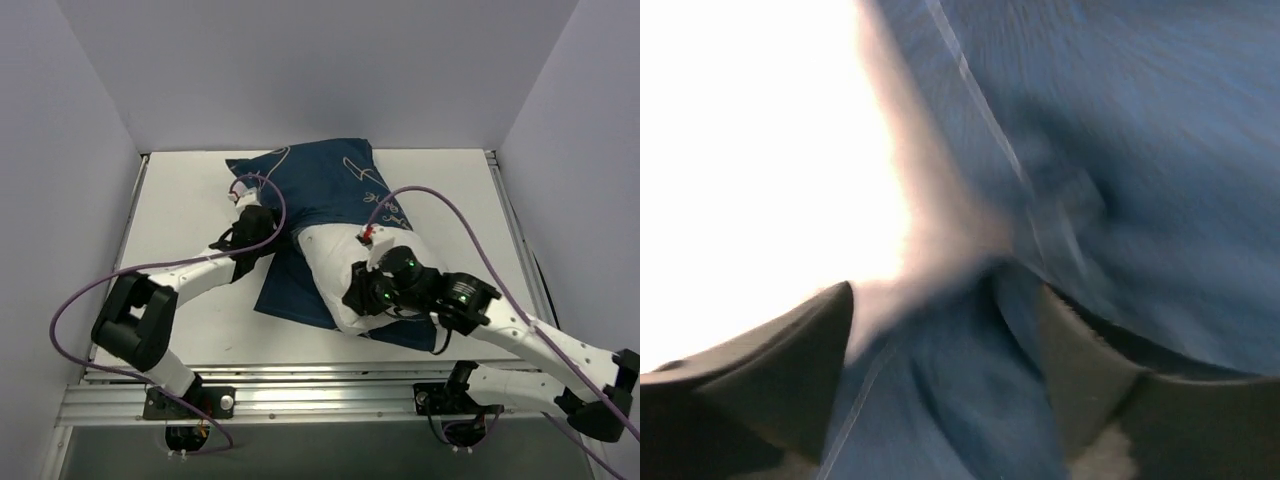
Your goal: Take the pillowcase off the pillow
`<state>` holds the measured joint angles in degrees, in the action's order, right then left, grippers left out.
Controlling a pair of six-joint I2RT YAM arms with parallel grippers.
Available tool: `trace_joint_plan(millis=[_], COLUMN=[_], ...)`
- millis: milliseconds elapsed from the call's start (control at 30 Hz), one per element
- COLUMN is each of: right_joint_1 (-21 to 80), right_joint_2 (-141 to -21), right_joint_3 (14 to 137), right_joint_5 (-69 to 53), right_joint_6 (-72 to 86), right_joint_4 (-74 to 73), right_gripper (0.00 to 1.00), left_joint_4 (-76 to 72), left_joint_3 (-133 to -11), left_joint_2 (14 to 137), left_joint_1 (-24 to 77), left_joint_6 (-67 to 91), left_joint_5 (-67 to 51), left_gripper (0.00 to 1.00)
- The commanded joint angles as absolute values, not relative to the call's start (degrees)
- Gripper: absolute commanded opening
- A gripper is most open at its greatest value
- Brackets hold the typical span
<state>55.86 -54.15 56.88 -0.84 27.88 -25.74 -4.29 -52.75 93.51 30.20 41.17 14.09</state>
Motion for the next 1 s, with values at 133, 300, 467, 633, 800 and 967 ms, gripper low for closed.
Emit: trace_joint_plan(millis=[133, 300, 467, 633, 800, 967], right_joint_1=[56.4, 55.8, 47.0, 27.9, 21.9, 33.5], right_joint_2=[-64.9, -63.8, -60.7, -61.4, -65.4, -65.6], right_joint_3=[62.5, 68.0, 67.2, 59.5, 51.3, 48.2], right_joint_5=[-4.4, 11.9, 26.5, 15.6, -4.0, -10.5], right_joint_6=[25.6, 25.1, 27.9, 23.5, 23.6, 28.6], right_joint_4=[-15.9, -25.8, -32.6, -29.3, -21.2, -13.8], right_gripper=[0.63, 0.77, 0.83, 0.84, 0.83, 0.79], left_joint_4=[12.3, 18.5, 16.8, 11.9, 9.9, 12.0], left_joint_3=[-50.5, -47.4, -46.3, -50.2, -55.8, -64.0], left_joint_2=[69.2, 60.6, 60.2, 67.9, 77.2, 85.8], left_joint_1=[29.3, 30.5, 33.3, 36.6, 37.0, 34.8], left_joint_6=[41.1, 43.6, 45.2, 44.9, 42.7, 37.3], left_joint_5=[15.1, 11.1, 6.4, 4.0, 3.5, 3.6], left_gripper=[0.98, 0.97, 0.97, 0.97, 0.97, 0.97])
